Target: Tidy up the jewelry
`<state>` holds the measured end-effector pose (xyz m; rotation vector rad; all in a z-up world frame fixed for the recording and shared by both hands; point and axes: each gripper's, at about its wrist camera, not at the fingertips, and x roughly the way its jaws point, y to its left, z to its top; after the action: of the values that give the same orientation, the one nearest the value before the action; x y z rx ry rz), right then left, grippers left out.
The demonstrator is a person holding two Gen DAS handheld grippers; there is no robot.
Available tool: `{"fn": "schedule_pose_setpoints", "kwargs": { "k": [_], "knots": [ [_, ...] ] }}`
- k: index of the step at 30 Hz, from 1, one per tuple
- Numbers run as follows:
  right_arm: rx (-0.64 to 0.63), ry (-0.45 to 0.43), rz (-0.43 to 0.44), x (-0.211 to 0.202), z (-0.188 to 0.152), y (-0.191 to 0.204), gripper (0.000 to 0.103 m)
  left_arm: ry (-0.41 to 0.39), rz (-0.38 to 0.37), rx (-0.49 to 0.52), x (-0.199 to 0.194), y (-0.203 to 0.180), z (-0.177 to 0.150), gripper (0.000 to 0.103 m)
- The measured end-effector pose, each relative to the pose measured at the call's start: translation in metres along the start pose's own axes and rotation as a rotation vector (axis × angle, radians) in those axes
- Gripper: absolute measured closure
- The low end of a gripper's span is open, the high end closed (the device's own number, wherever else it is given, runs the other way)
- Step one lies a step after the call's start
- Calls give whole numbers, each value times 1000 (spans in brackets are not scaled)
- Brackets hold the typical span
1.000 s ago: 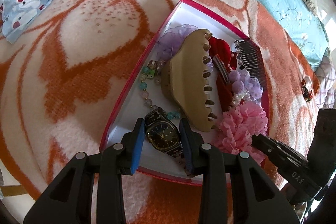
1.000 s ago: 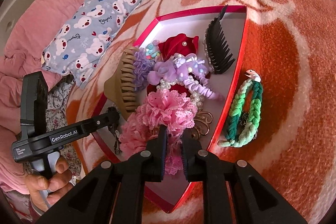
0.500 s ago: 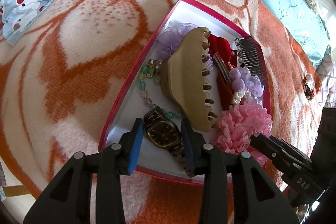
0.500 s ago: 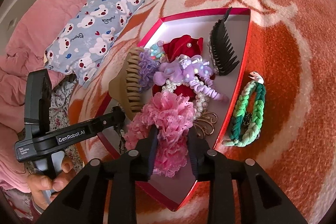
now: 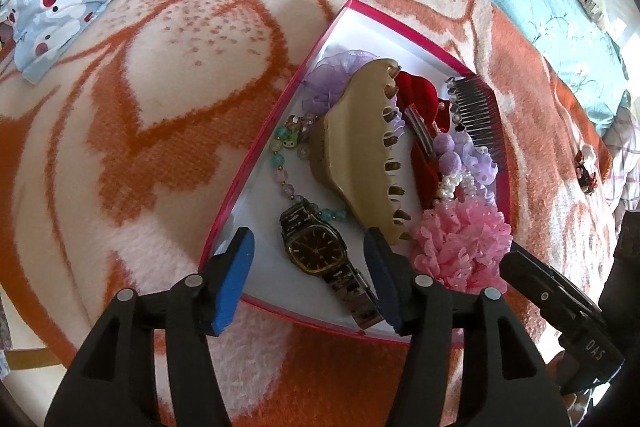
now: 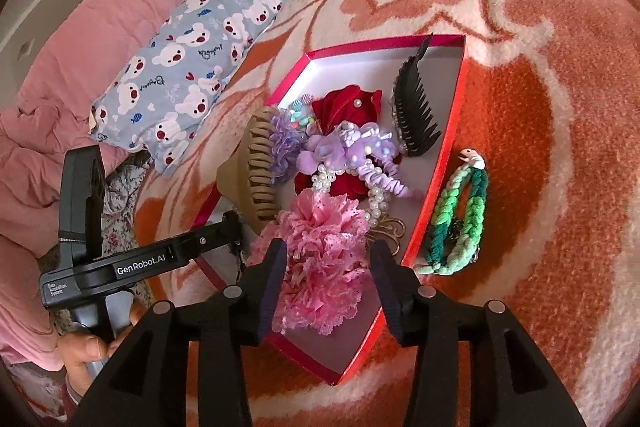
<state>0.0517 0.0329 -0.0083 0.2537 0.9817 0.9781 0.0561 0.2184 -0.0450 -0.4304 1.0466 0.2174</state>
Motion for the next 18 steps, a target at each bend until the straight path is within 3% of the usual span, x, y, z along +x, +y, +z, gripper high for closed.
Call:
{"fn": "schedule_pose_setpoints", "kwargs": {
  "k": [5,9,18],
  "knots": [
    [5,-21,11,-11,-1,-1,49,-10,-19,-19,-8,4,-2,47],
    [11,-35,17,-16,-1,1,44,-23,-44,-28,-15,5,-5,39],
    [41,-52,42,-25,-1,-2,37,-31,-90,-39,-27,6,-9,38]
  ]
}}
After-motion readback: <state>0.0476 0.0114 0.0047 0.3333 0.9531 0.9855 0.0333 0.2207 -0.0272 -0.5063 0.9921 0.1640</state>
